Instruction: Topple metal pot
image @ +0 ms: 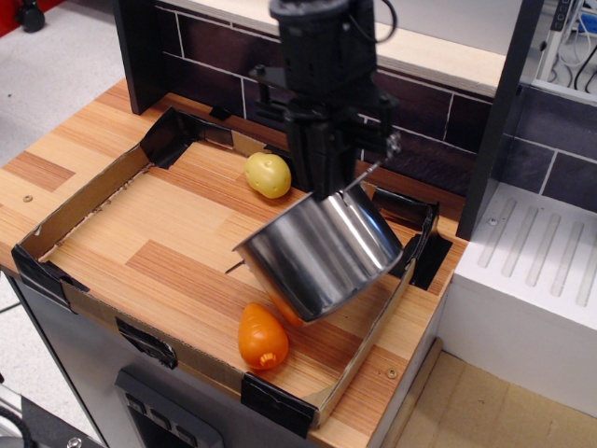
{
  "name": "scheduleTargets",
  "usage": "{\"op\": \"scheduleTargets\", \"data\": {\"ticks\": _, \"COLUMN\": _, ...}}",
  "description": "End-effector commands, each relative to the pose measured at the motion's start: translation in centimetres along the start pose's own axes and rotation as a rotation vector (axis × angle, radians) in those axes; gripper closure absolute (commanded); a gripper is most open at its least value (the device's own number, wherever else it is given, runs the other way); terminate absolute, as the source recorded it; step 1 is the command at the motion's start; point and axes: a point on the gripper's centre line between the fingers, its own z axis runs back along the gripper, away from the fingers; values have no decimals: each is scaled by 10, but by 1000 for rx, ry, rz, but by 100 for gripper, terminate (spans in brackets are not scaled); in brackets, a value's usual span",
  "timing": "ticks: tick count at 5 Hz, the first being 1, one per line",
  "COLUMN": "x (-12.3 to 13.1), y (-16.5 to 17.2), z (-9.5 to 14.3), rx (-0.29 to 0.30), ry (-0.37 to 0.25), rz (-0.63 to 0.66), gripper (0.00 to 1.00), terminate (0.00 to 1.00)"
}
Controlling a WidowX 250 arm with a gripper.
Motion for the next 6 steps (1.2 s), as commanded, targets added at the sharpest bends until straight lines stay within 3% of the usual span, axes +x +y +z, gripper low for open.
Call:
{"op": "scheduleTargets", "data": {"ticks": 1, "x": -24, "y": 44, "z": 40, "rx": -47, "ry": -42, "rz": 51, "gripper": 100, "terminate": 0}}
{"op": "scheduleTargets", "data": {"ticks": 3, "x": -44, "y": 74, "z": 42, "rx": -101, "ry": -14, "rz": 62, "gripper": 100, "terminate": 0}}
{"op": "scheduleTargets", "data": {"ticks": 5, "x": -42, "y": 99, "z": 20, "rx": -139, "ry": 30, "rz": 90, "gripper": 100, "terminate": 0}}
{"op": "scheduleTargets", "data": {"ticks": 6, "x": -36, "y": 115, "z": 8, "rx": -105, "ry": 37, "rz": 115, "gripper": 100, "terminate": 0}}
